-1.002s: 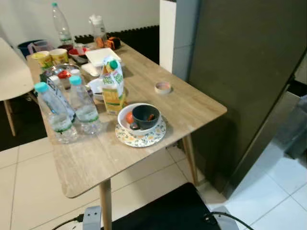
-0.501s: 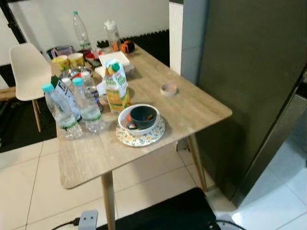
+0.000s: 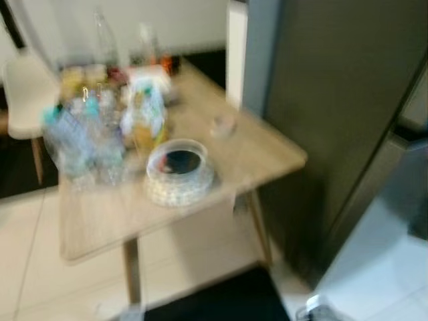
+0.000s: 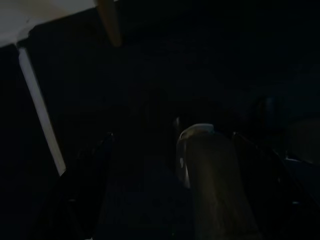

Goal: Restocking fridge

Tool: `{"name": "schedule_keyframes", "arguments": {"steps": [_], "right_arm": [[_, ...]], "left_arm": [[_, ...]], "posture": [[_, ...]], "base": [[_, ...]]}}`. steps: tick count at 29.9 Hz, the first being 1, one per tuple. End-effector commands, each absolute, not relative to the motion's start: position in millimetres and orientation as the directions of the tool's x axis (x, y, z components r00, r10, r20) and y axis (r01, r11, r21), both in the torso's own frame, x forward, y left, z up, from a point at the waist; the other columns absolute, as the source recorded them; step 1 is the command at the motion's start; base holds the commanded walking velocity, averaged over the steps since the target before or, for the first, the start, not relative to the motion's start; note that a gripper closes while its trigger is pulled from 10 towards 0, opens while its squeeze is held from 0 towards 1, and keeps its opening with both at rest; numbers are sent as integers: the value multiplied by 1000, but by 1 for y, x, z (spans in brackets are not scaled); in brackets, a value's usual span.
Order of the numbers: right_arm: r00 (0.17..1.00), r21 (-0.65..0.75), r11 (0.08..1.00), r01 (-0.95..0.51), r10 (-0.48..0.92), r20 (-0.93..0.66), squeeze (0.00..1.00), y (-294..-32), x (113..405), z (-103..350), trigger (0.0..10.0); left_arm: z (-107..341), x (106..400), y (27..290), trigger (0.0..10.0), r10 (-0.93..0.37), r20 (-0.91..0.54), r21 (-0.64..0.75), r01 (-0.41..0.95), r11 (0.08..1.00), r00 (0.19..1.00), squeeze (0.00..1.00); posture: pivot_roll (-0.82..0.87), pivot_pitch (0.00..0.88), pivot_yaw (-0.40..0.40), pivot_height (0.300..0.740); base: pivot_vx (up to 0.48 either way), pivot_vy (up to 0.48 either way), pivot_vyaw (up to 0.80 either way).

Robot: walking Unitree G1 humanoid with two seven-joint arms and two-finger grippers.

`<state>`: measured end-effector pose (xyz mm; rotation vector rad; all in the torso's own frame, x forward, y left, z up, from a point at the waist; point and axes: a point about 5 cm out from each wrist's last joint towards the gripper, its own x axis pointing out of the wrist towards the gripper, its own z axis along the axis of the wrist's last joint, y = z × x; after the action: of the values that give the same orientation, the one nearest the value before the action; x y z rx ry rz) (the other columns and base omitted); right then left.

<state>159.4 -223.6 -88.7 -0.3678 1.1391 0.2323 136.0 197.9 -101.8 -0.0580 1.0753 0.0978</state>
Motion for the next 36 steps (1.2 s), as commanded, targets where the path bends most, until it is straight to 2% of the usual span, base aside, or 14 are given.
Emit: {"name": "schedule_keyframes", "arguments": {"steps": [1,14,19,23,36], "right_arm": [[386,-152,918,-368,2,-923,0,-220,153,-92,10000],[396,-170,907,-386,-4,-918,0,-223,161,-88,10000],[404,-173,904,-392,0,-915,0,-222,165,-87,10000],[405,-173,904,-392,1,-914,0,-221,165,-87,10000],[393,-167,902,-399,4,-919,0,-221,160,-89,10000]], "left_arm": [[-103,132,198,10000,51,-885,9,-92,996,463,0],[-102,138,189,10000,4,-876,-27,-58,998,482,0],[-103,135,190,10000,6,-882,-13,-38,999,471,0],[-103,133,193,10000,33,-880,-1,-72,997,474,0],[-105,127,196,10000,53,-889,21,-76,997,455,0]], "posture": [[-85,0,0,740],[-74,0,-20,740],[-71,0,-19,740],[-66,0,-19,740],[-70,0,-18,740]], "base": [[0,0,0],[0,0,0],[0,-471,0],[0,-343,0],[0,0,0]]}}
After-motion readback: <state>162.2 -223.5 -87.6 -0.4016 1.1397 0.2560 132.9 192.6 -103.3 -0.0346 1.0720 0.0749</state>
